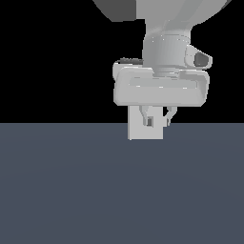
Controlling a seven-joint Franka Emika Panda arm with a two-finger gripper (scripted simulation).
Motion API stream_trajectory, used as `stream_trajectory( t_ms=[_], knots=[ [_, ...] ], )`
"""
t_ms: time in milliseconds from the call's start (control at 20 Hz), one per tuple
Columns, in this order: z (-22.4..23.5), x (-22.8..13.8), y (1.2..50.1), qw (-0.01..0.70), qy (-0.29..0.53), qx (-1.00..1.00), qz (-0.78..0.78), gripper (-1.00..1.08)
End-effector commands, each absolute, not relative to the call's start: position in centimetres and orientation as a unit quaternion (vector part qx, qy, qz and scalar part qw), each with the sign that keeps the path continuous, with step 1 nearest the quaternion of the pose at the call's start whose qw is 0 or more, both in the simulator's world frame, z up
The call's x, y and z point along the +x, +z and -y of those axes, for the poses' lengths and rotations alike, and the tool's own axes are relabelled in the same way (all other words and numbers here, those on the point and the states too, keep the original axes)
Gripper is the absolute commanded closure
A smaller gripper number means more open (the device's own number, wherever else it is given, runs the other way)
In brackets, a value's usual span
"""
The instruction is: Plug the charger into the wall socket.
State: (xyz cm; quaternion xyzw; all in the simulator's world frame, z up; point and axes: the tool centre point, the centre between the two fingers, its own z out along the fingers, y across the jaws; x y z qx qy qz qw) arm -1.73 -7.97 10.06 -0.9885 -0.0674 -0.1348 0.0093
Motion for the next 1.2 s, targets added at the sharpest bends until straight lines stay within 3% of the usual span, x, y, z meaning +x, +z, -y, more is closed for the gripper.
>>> stream_trajectory(
  t_ms=[0,550,1150],
  knots=[
    [7.9,-1.7,10.0,0.009,-0.135,-0.989,0.066,1.08],
    [7.9,-1.3,10.0,0.009,-0.135,-0.989,0.065,1.08],
    [7.4,2.5,10.0,0.009,-0.134,-0.989,0.065,1.08]
  ],
)
